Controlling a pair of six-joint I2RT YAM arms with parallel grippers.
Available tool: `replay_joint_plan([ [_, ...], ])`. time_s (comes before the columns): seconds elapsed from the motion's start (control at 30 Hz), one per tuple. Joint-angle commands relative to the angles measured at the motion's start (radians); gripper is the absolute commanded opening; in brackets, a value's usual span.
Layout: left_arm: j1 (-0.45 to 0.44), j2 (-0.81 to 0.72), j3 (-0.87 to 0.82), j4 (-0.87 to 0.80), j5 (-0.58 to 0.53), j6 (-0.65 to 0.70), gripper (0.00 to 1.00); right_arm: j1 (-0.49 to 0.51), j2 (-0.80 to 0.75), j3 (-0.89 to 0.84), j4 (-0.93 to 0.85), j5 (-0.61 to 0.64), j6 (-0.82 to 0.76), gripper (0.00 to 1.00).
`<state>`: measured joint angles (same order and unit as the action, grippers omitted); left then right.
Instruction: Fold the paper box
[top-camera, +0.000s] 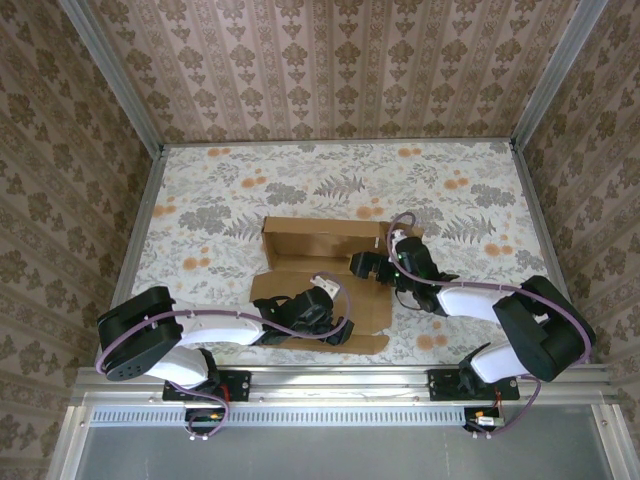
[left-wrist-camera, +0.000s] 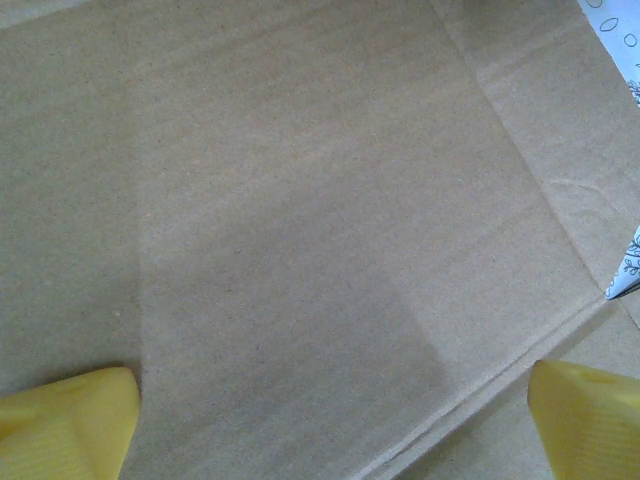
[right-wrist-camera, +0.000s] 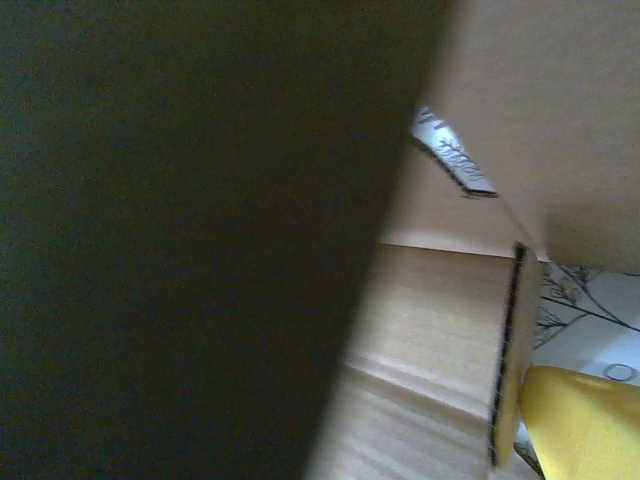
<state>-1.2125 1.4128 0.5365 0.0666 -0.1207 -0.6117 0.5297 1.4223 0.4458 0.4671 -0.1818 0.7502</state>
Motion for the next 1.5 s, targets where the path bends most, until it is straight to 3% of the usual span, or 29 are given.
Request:
replay_joint_plan([
  [0.0,-0.015,0.012,-0.005,-0.024,0.0,-0.023,1.0,0.016,0.011,0.031,0.03,0.031,-0.022,1.0],
  [0.23,-0.016,0.016,-0.005,-0.02,0.0,-0.022,1.0,0.04,0.064,0.064,0.039,-0.009,-0.021,1.0],
  [0.4,-0.016,0.011,-0.009,-0.02,-0.002,-0.024,1.0,0.041,0.036,0.075,-0.06,-0.007,-0.055,0.99],
  [0.8,-0.015,-0.016,-0.012,-0.03,-0.001,-0.043,1.0,0.007,-0.402,0.011,-0.591,0.038,-0.186,0.98],
  [1.03,-0.004,-0.069,0.015,-0.073,0.001,-0.043,1.0,-0.042,-0.642,0.15,-0.973,0.084,-0.268,0.88],
  [1.2,0.002,-0.107,0.056,-0.128,0.017,-0.002,1.0,-0.096,-0.595,0.346,-1.162,0.171,-0.326,0.82],
  [1.47,0.017,-0.117,0.063,-0.145,0.054,0.061,1.0,-0.209,-0.322,0.63,-1.307,0.168,-0.467,0.82],
])
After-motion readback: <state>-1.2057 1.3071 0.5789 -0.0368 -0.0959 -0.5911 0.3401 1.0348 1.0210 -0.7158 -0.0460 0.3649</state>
